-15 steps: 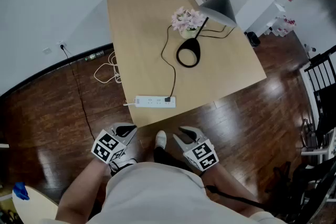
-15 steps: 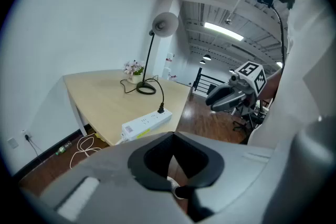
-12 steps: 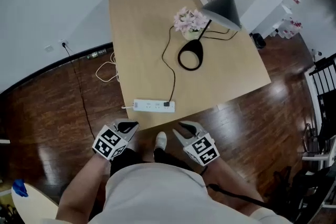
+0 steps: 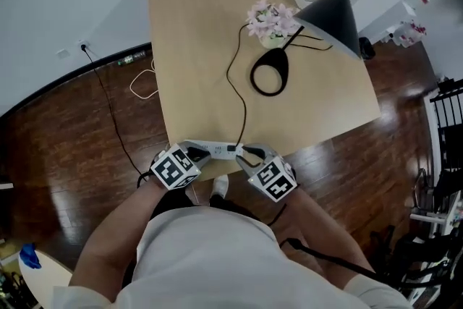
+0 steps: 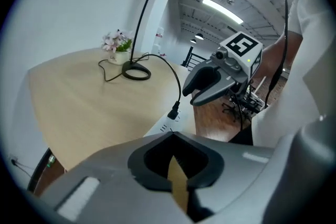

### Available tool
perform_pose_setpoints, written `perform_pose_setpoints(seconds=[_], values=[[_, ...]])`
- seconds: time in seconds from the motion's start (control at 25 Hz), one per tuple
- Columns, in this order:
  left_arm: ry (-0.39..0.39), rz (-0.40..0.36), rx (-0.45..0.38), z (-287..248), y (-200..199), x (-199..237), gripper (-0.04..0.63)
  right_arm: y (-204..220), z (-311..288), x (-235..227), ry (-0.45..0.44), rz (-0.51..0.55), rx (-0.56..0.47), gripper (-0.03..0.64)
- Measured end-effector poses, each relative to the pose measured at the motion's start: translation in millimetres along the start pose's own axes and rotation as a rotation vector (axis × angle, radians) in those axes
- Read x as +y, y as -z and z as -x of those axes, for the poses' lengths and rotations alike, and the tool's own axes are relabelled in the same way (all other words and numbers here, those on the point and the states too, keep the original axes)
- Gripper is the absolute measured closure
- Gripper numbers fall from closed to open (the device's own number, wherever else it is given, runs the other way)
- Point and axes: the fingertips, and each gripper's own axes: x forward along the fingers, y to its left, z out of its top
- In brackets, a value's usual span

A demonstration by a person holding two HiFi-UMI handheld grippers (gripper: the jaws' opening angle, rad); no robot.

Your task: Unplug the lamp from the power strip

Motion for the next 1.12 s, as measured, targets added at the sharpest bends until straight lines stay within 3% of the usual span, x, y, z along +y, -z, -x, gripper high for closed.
perform_pose_setpoints(seconds=[0.28,0.36,0.52,0.76,1.12], values=[[0.132,-0.034,0.113,-27.4,8.6,7.5,0.592,6.4,-31.4,1.5,-0.09,0.104,0.103,0.5],[0.146,-0.036,0.136,-28.0,11.9,9.3,0.594,5.5,-36.0,2.0,-0.105,0.116,0.122,0.5],[0.165,0.039,0.163,-29.1,10.5,12.8,0.594,4.6,-42.1,1.9,-0.134,0.156,0.152,0.536],[0.162,0.05,0.171,-29.1,9.0,12.6,0.594,3.8,-41.2,3.7,-0.142,0.206,0.16,0.552],[0.164,0.056,0.17,-29.5,8.9,12.2,0.595,-20.6,-20.8,-18.2,-0.104,0.105,0.069,0.558]])
